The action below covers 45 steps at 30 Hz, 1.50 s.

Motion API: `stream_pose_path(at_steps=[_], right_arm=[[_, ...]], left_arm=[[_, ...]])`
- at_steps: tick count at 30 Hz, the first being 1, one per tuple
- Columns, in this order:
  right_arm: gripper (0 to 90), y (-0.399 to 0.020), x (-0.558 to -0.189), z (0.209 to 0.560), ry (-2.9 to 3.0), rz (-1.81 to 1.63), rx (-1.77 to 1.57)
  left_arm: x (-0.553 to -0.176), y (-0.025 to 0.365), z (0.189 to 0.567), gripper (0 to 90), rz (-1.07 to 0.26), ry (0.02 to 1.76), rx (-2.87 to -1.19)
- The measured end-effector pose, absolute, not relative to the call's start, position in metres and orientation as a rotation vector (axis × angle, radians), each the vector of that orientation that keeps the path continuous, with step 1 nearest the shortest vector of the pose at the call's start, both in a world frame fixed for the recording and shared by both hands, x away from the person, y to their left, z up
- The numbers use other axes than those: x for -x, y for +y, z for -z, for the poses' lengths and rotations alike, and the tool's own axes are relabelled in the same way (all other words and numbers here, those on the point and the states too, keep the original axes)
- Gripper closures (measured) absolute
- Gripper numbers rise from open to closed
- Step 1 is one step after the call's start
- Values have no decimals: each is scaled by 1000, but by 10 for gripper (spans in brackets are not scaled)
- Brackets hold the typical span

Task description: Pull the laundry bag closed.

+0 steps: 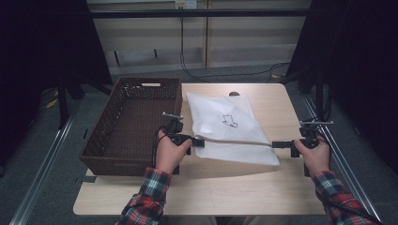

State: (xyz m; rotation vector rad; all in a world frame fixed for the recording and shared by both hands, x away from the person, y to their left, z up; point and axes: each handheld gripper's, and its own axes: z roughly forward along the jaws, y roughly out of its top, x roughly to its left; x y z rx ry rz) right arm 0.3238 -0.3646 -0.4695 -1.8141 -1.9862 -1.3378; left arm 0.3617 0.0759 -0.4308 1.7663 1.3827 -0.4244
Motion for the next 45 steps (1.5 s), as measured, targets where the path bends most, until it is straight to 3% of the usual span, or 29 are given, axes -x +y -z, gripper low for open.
stream_pose_path(at_steps=[21,34,36,40,45], right_arm=[[876,-364,-321,464,-2031,1344,1846],[870,-361,-318,465,-2049,1349,1859],[867,-361,-317,464,-2057,1340,1852],[830,-360,-316,462,-2054,1349,1846],[723,-360,-312,455,-2057,1368,1844]], left_arm=[[-370,71,434,809,413,1399,-1802],[-371,65,436,679,335,1406,-1872],[-371,64,435,627,315,1408,-1868],[-370,62,435,594,316,1410,-1881],[-369,62,432,446,250,1397,-1899]])
